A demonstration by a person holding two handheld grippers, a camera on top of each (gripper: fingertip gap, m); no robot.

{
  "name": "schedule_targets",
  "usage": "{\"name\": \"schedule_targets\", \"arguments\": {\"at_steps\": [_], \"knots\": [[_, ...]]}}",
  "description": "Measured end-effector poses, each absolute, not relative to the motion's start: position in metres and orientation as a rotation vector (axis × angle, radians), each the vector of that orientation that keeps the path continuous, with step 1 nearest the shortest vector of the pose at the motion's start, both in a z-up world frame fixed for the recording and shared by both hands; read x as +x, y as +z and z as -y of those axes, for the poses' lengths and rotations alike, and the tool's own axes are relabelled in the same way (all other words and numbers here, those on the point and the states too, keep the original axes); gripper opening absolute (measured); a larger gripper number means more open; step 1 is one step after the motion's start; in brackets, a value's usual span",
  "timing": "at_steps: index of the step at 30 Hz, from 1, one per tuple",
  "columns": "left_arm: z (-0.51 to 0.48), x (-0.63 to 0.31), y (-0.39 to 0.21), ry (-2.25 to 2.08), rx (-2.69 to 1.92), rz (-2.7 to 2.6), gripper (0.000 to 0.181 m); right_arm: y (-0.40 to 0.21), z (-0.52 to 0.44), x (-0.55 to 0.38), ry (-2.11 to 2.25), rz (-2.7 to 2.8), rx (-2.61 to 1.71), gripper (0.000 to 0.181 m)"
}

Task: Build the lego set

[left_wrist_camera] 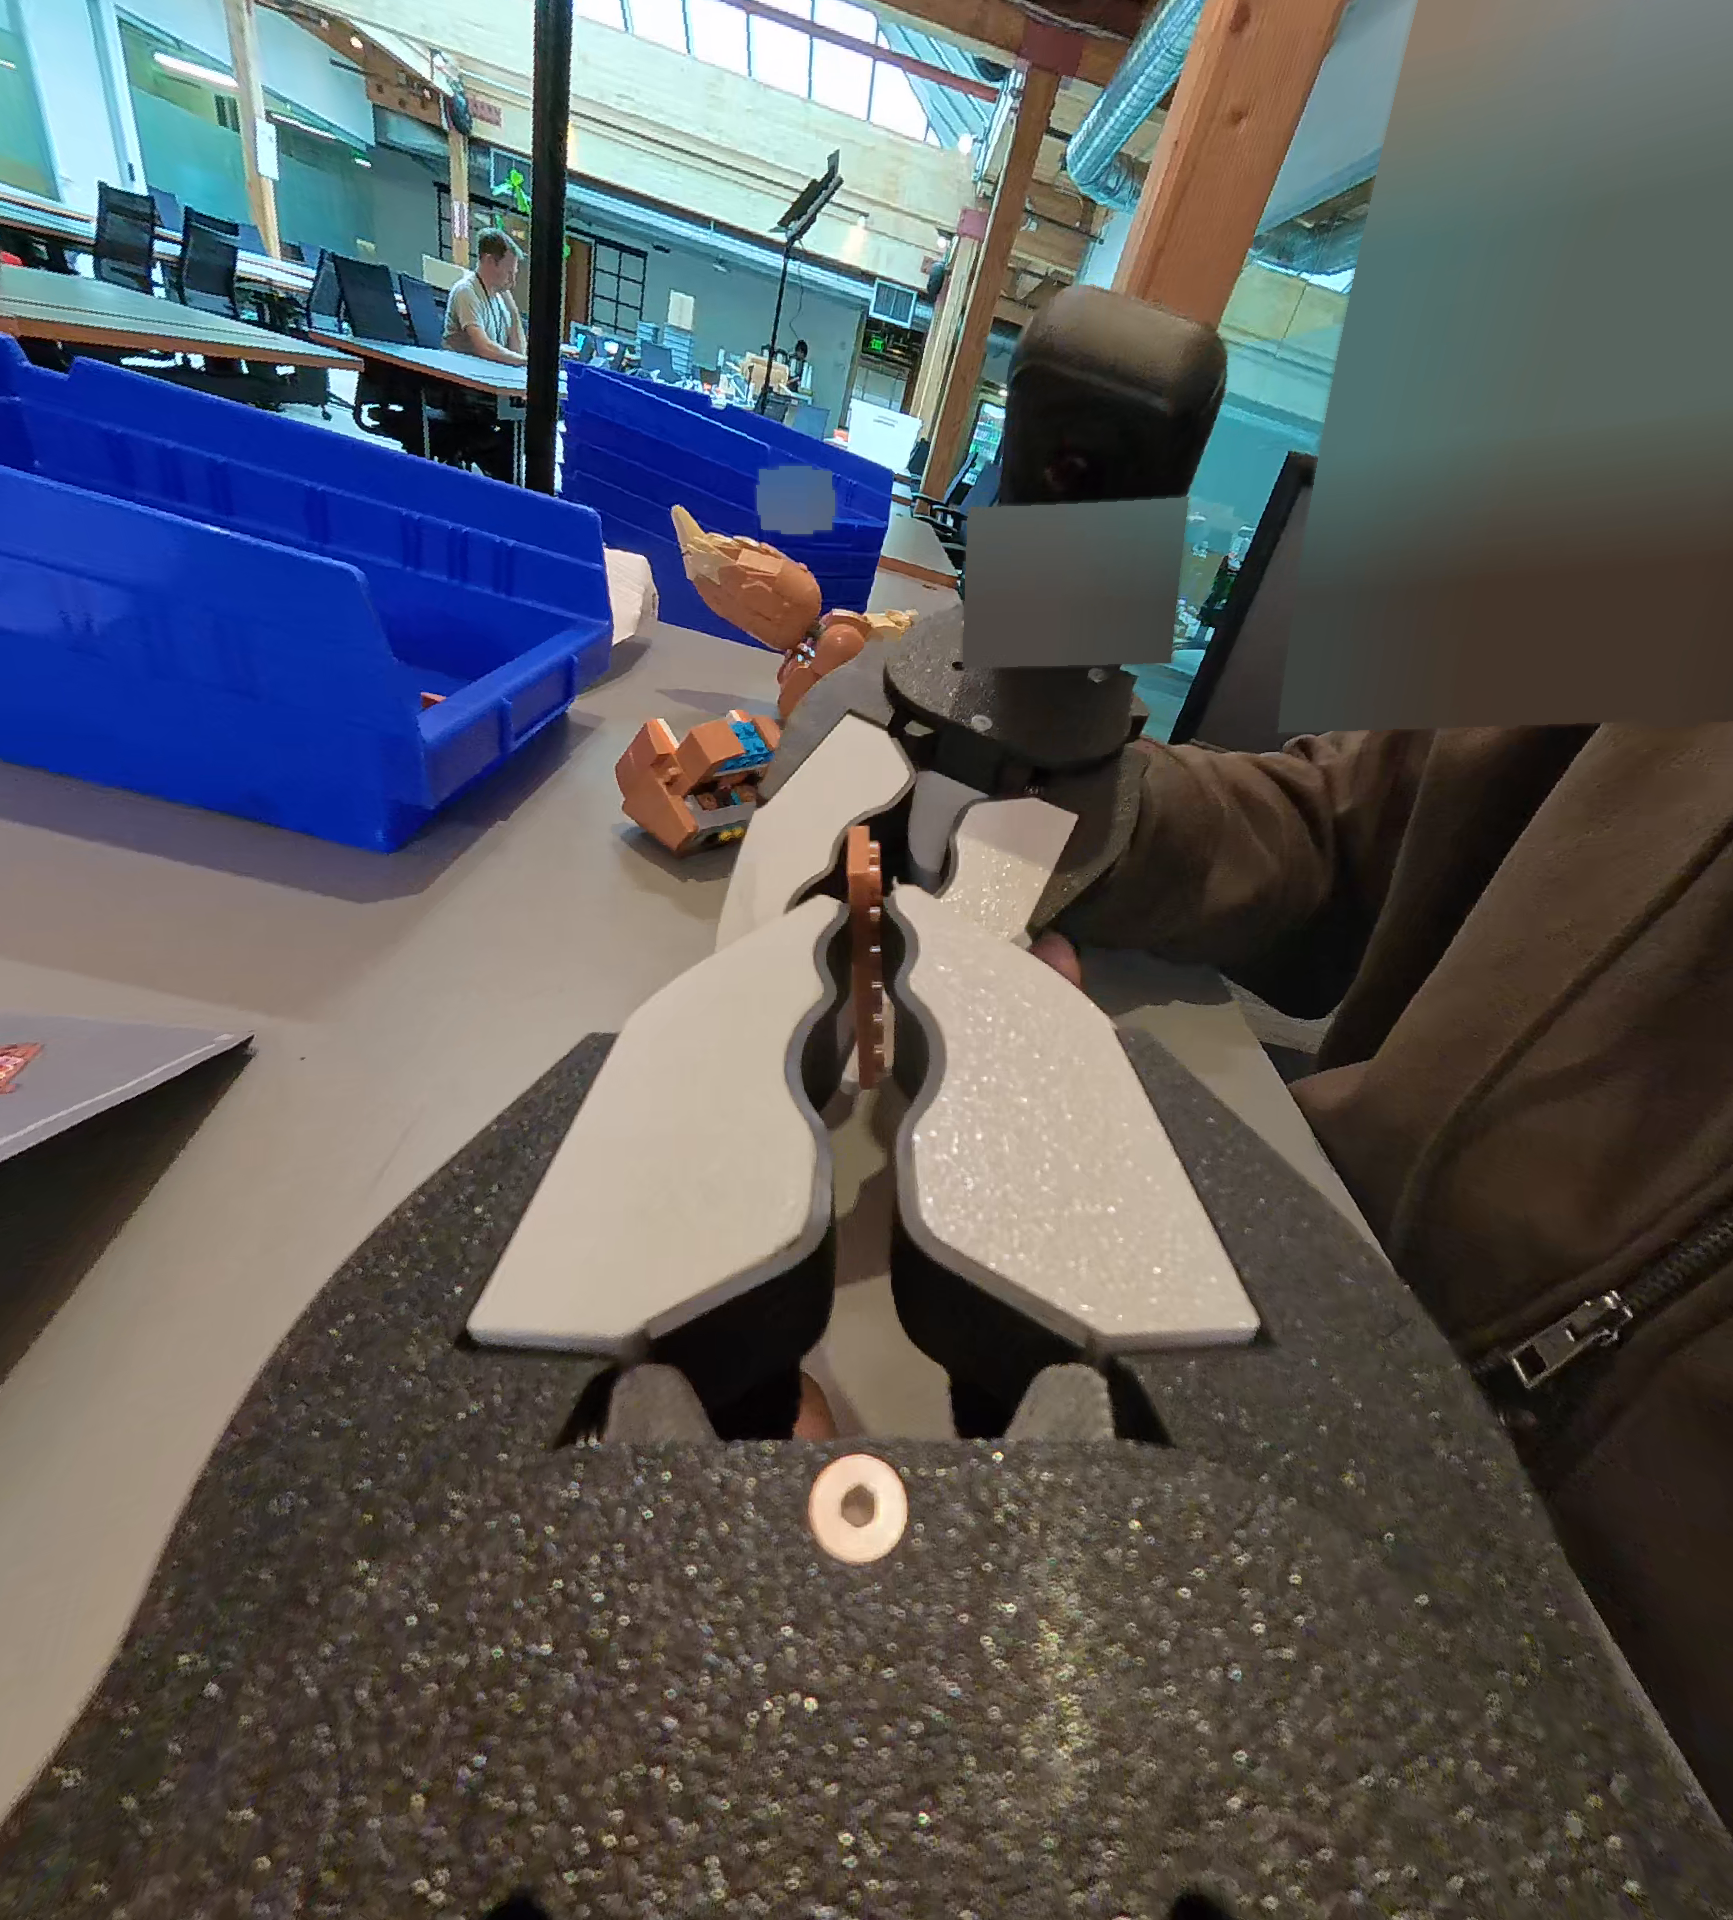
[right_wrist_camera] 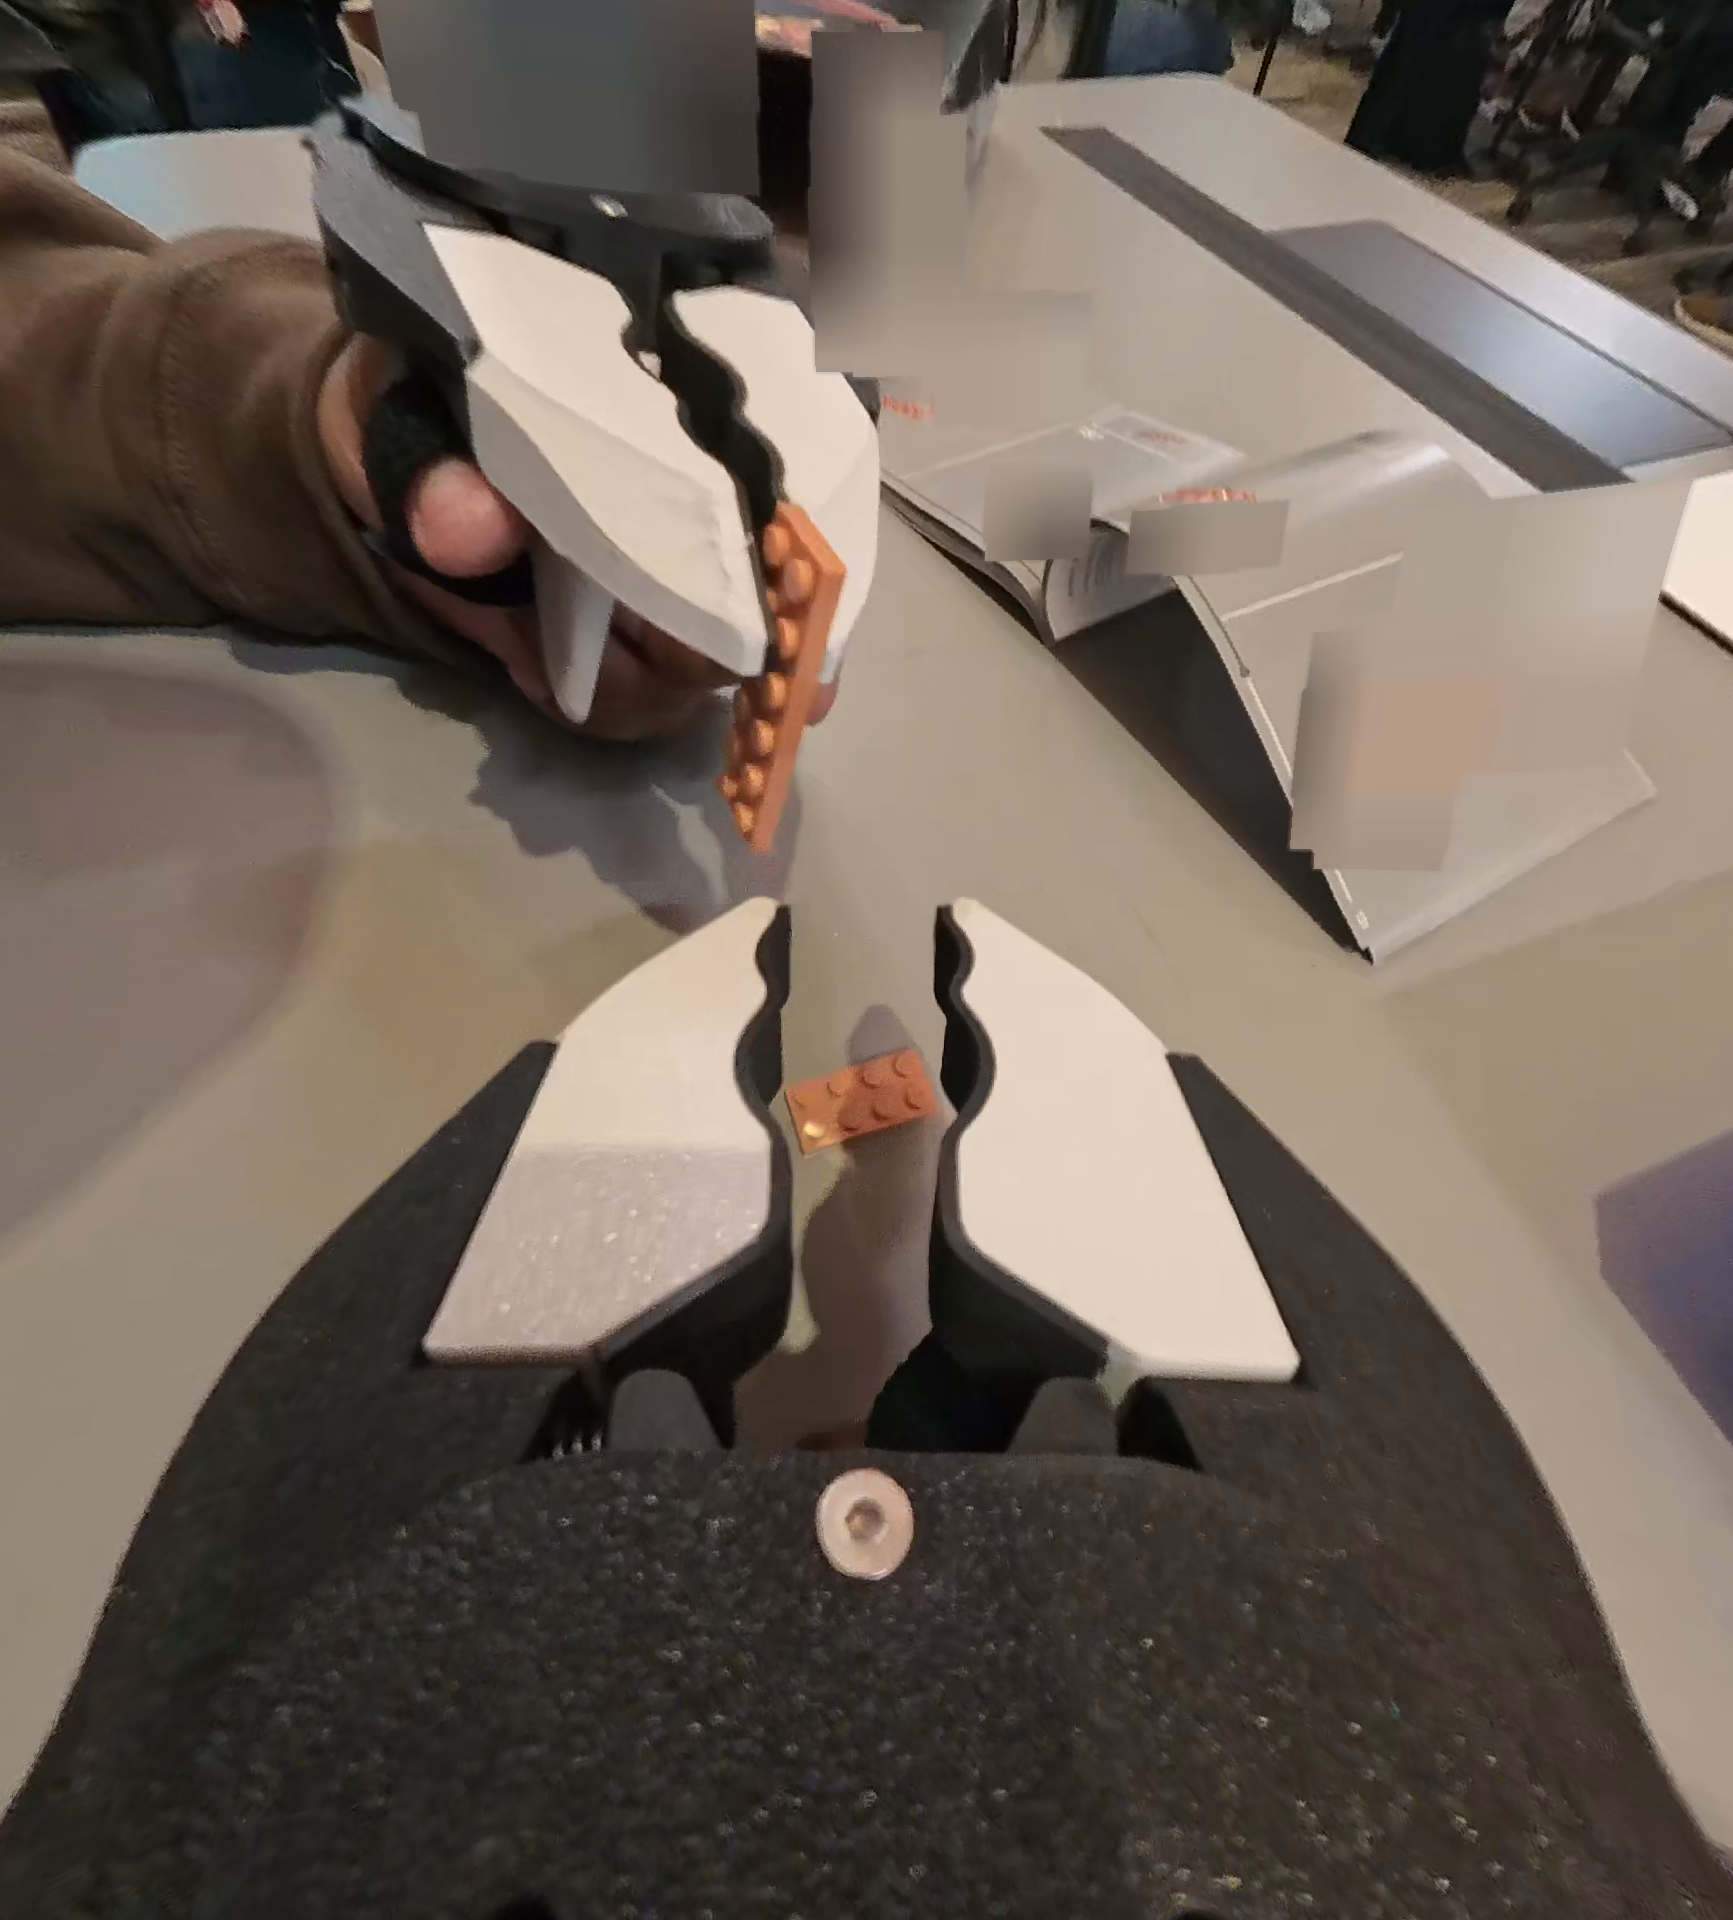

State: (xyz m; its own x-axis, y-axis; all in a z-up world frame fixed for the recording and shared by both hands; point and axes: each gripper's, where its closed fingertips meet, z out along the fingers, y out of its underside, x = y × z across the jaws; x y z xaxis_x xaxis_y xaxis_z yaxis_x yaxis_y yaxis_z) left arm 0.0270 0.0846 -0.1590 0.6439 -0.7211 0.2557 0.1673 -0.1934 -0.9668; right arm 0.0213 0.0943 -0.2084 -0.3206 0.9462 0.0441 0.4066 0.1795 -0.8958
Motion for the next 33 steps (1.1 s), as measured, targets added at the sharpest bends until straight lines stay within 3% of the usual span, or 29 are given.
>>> {"name": "schedule_targets", "arguments": {"at_steps": [17,33], "knots": [[-0.092,0.012,-0.199,-0.952,-1.912,-0.295,0.005,-0.245,-0.107,0.033,0.956,2.028,-1.369,0.031],[-0.092,0.013,-0.204,-0.967,-1.950,-0.282,0.005,-0.258,-0.121,0.036,0.788,2.093,-1.392,0.031]]}}
